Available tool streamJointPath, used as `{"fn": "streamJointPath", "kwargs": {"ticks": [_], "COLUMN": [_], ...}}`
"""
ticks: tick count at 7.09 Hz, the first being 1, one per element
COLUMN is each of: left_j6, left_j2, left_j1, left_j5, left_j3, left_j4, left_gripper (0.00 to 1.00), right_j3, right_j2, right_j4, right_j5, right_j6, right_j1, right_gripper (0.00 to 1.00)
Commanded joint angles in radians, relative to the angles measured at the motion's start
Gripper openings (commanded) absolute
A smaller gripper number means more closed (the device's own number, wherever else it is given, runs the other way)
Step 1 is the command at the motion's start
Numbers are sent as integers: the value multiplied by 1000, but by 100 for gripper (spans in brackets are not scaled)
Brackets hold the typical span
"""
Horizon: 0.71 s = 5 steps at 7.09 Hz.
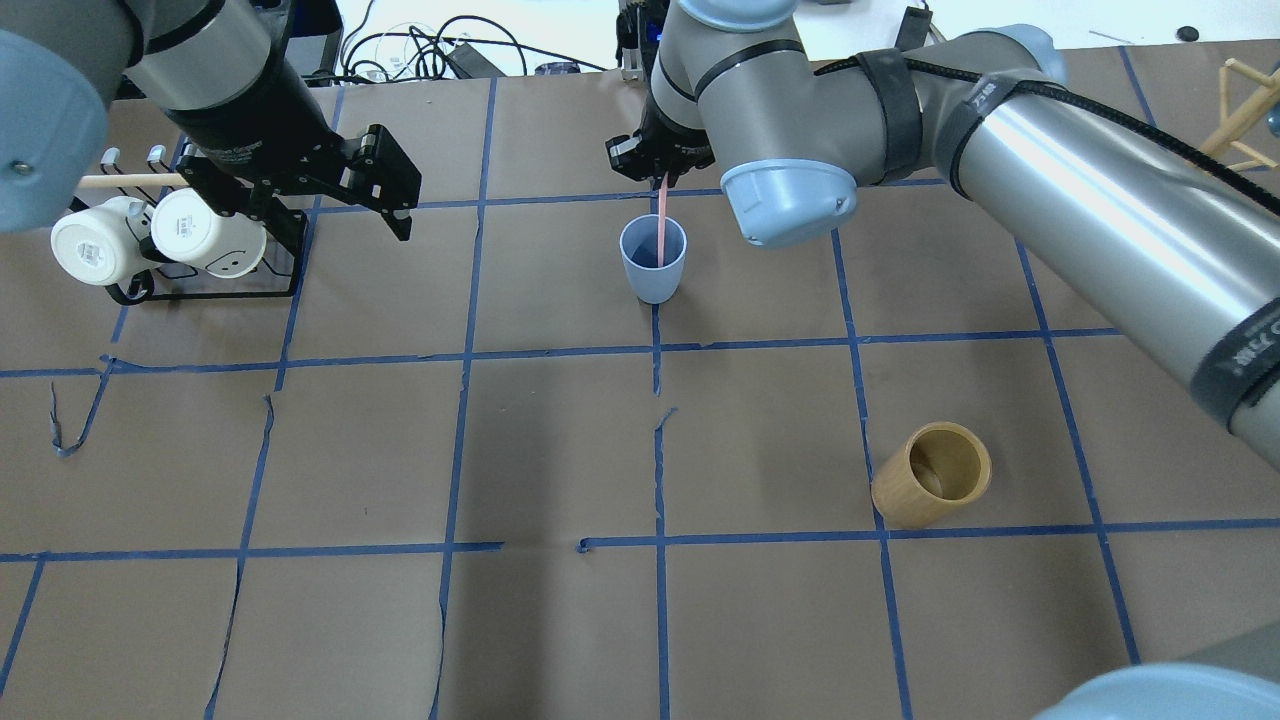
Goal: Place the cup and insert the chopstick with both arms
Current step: 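Lower the pink chopstick into the blue cup with the right gripper, then open the right gripper and lift it away from the chopstick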
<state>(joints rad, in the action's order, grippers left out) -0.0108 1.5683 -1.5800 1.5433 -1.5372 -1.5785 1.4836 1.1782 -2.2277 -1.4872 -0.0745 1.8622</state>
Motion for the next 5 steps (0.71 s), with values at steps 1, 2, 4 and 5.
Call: {"fn": "streamJointPath", "kwargs": {"ticks": [1, 2, 4, 5], "left_j6": [0, 0, 0, 0], "left_j2": [-2, -2, -2, -2], "left_j1": [0, 0, 0, 0], "left_j5": [1, 1, 1, 1], "left_j3": [-1, -1, -1, -1], "left_j4": [0, 0, 0, 0], "left_gripper": [100, 100, 100, 100], "right_j3": [-67, -115, -123, -77], "right_j2": [14, 49, 148, 223], "right_j4": [23, 177, 526, 630], "right_j5": [10, 7, -2, -13], "right_j6": [-13, 5, 144, 195], "right_j1": [-6, -29, -182, -195], "right_gripper": [77, 78, 78, 82]}}
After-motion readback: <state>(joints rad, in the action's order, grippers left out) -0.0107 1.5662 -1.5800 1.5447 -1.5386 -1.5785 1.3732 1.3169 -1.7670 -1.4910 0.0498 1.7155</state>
